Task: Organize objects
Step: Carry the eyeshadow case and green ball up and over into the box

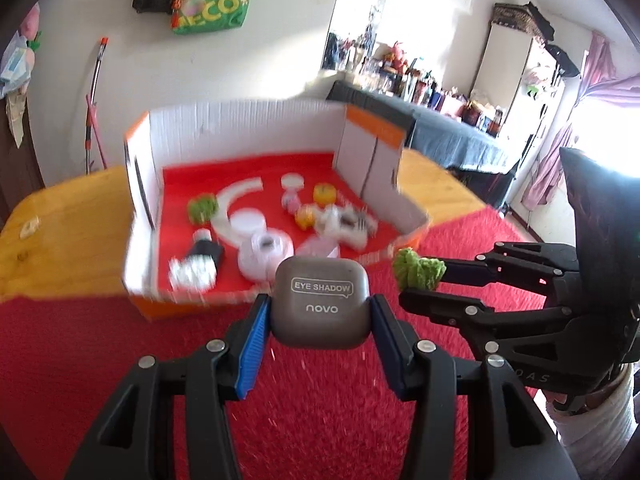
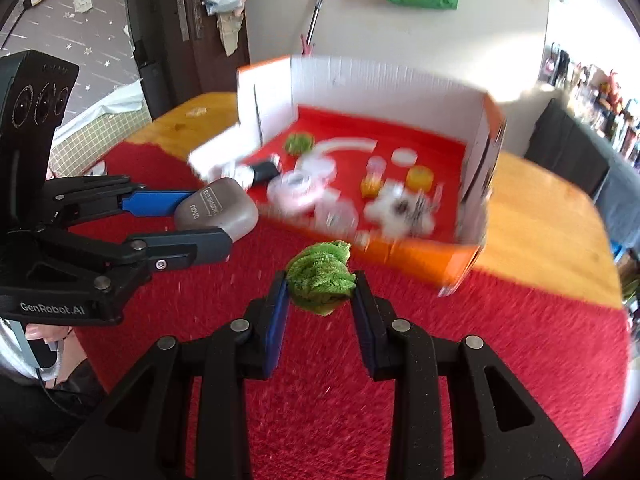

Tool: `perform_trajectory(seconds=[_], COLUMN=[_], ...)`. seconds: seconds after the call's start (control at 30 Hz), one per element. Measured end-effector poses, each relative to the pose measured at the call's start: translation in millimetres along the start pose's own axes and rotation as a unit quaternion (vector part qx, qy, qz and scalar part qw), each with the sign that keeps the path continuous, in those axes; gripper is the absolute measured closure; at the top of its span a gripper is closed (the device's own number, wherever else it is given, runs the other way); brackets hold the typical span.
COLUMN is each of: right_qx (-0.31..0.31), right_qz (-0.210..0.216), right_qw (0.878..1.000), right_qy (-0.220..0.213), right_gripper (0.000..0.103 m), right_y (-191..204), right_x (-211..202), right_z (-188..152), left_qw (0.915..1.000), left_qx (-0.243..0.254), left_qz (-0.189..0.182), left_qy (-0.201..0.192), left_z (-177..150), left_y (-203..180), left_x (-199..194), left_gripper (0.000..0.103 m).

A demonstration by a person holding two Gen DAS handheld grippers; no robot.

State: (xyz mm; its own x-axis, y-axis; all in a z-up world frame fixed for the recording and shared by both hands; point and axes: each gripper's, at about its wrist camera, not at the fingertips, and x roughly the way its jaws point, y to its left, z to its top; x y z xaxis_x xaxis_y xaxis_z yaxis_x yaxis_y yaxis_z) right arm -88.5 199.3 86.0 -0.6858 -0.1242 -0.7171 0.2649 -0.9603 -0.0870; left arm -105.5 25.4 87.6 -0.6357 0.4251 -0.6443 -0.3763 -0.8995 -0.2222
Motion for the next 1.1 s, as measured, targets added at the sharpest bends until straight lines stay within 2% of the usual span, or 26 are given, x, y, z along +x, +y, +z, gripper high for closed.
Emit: perform_trajectory(seconds=[0.1,0.23,0.37,0.57,0.67,0.77,1.1], right_qx=[0.001,0.007,0.022,0.057,0.082,0.112,0.18], right_qz=[-0.027,-0.063,-0.091,-0.099,-0.103,-0.1,-0.096], right_qw=[1.0,0.998,0.995,0.989,0.984,0.978,0.958], right_qy=[-0.009,-0.003,0.031,0.093,0.12,0.142,0.199], right_gripper=[0.073,0.073,0.073,0.073,0.073,0.073,0.073], right_y=[-5.3,-15.6,-29.7,-48.8,-60.6,-73.3,-100.9], right_x=[-8.0,0.4,29.1,77.5,99.7,118.5,163.1], right_z=[32.9,75.9,114.5,148.9,158.1,161.9,153.8], left_qw=[0.9998,0.9997,0.9987,0.9963,0.9951,0.9943,0.9926], left_qx=[0.013,0.0,-0.021,-0.035,-0.046,-0.041,-0.039], left_qz=[0.014,0.016,0.016,0.015,0.012,0.024,0.033], left_qy=[-0.004,0.018,0.044,0.077,0.087,0.095,0.111], left_z=[26.9,59.3,82.3,102.7,108.6,112.2,116.6], left_y=[2.9,14.1,30.9,46.8,53.9,56.4,62.0], left_x=[2.4,26.5,57.2,94.5,110.1,124.9,156.2], left_gripper=[0.051,0.051,0.051,0.051,0.051,0.051,0.051])
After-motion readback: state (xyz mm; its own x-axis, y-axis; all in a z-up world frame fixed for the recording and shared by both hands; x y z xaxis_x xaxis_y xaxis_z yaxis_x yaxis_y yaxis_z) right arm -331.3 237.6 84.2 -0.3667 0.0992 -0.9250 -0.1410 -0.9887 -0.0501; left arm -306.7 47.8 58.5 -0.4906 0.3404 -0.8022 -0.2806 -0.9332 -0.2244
